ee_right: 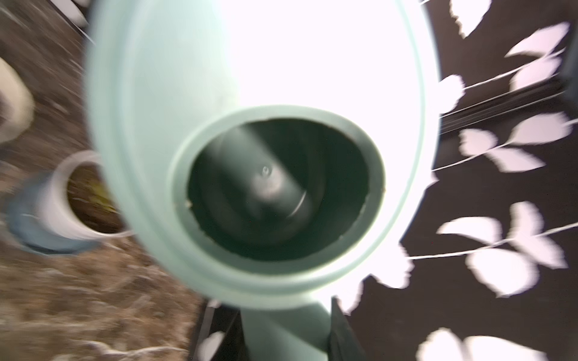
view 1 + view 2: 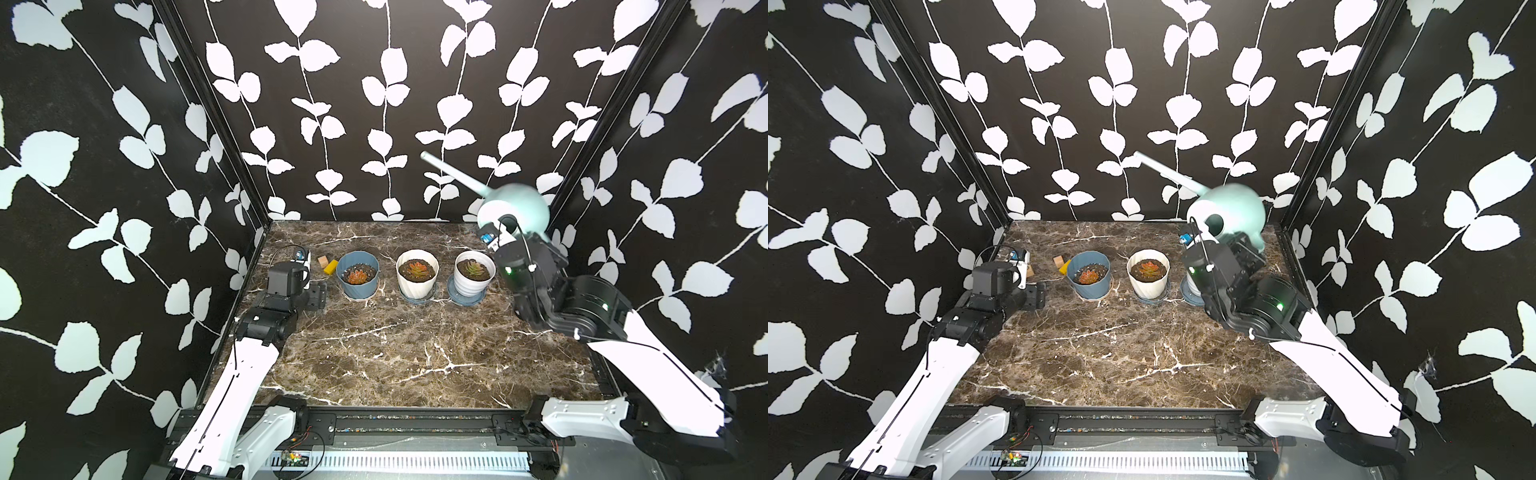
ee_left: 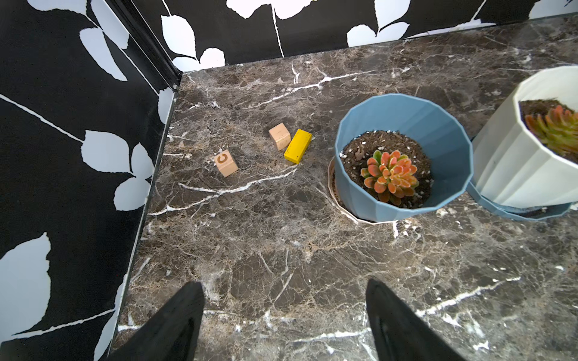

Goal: Water the succulent around the soil edge
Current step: Water the soil of the potted plant with water, then place the watering can at the center of the board.

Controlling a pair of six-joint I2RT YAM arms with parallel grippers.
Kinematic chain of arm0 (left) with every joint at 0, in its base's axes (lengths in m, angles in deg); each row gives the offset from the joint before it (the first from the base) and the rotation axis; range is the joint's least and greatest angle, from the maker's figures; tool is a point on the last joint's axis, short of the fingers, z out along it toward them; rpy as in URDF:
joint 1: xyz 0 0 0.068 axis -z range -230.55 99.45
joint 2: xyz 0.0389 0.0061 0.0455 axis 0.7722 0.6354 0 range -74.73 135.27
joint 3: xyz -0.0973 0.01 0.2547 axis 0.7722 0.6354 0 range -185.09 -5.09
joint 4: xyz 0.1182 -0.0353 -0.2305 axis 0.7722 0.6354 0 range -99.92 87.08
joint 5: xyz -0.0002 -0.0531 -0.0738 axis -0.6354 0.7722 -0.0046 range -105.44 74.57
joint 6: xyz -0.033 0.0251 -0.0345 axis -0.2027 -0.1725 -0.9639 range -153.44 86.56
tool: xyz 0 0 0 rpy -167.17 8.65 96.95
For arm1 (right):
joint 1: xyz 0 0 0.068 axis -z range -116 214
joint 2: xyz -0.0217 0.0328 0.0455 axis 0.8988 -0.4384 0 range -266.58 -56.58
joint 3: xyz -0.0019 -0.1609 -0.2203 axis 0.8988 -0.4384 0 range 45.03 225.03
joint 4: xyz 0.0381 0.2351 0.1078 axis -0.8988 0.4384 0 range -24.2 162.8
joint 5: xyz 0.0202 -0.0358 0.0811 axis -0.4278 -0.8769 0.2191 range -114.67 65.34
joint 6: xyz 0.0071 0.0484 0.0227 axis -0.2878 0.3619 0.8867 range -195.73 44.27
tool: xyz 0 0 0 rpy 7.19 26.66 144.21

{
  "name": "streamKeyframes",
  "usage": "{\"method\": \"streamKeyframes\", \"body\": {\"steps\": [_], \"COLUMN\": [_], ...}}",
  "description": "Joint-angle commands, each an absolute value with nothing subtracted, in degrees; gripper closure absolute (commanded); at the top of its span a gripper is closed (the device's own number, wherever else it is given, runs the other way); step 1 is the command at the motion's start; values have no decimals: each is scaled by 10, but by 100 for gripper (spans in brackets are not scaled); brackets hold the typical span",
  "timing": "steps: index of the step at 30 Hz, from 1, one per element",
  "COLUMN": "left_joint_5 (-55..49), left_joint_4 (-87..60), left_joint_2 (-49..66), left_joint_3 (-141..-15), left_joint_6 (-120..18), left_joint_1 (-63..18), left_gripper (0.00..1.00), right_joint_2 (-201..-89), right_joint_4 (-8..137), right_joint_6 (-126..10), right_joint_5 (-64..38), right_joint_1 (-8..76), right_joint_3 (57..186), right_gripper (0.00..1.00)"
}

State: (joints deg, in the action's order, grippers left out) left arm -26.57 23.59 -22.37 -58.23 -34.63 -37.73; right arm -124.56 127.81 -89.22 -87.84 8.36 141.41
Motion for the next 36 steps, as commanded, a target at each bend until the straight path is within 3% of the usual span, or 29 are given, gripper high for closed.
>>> {"method": "streamKeyframes", "body": {"steps": [1,7,16,22,27,36], "left_joint_5": [-263,-273,-298,-299,-306,-305], "left_joint_4": [232,207,189,182,184,191], "left_joint_2": [-234,-252,-257,-262,-260,-258], "left_joint_3": [-572,-559,-548,-540,-541,-548], "left_joint_6": [-340,-342,-338,-339,-337,-334], "left_joint_1": [-377,-378,-377,-378,-377,-378], "left_gripper": [17,17,17,17,17,17], "right_joint_2": [-1202,-1057,-934,-989,-1063,-1222], "right_joint_4": [1343,1229,1181,1203,1228,1486], "right_joint_6": [-615,-469,-345,-209,-55,375], "right_joint_5": [-768,-672,-761,-870,-920,-904], "right_joint_1": [77,61,-83,-203,-253,-297], "right_joint_3": [1393,1197,1003,954,952,1045], "right_gripper": [100,100,100,100,100,100]}}
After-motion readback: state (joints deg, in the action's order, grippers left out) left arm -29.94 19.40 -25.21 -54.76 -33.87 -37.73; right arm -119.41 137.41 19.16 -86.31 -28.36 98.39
